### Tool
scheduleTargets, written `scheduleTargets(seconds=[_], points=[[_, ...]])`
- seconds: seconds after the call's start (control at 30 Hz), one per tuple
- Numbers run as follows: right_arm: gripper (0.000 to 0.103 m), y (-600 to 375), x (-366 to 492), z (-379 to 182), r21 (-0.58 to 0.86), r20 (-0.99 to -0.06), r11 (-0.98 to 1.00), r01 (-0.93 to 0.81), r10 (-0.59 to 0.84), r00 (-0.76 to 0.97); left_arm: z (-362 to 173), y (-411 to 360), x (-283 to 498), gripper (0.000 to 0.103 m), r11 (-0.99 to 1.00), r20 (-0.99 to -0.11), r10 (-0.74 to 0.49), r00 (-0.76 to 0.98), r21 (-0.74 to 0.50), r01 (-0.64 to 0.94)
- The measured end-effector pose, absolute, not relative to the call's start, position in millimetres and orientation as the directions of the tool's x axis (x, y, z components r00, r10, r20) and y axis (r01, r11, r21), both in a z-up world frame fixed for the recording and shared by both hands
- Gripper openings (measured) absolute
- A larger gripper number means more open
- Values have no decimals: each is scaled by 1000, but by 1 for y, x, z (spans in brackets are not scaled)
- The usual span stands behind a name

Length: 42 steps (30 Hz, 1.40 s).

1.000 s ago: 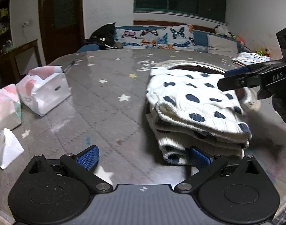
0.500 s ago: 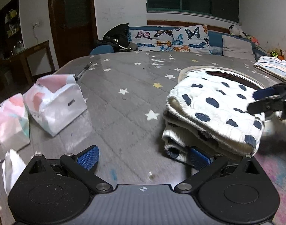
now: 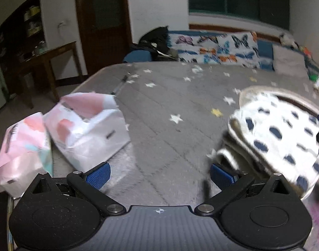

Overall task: Fold clothes
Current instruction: 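Close both grippers on the folded pants edge and lift it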

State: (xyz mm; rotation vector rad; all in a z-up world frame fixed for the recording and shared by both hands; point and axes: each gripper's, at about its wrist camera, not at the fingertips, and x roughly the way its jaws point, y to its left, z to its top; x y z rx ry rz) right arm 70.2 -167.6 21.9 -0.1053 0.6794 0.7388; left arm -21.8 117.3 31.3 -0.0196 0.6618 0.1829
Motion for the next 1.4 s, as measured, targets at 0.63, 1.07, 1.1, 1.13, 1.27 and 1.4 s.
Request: scheduleTargets(seconds=[0.63,1.07,1.1,1.13,1.27,1.4], points=[[103,-101,130,11,83,-632,740,-667,557,539,42,67,-29,102,983,-597,-33,801,-165,-83],[103,-97,158,13,132,-664,757,-640,547,510,35,82,-32,102,970,-628,-48,777,-213,-112],[103,-103,158,16,126,-668,759,-638,541,511,36,83,-32,102,969,-626,-52,778,-221,-113],[103,-109,157,18,120,-672,762,-636,534,513,37,84,-34,102,966,-624,-61,779,-233,-112],[103,-144,152,17,153,-691,771,-618,531,490,37,84,-34,102,965,-622,-73,780,-242,-103],[103,-180,146,7,295,-700,751,-591,590,401,33,87,-28,102,967,-630,-70,773,-232,-101]])
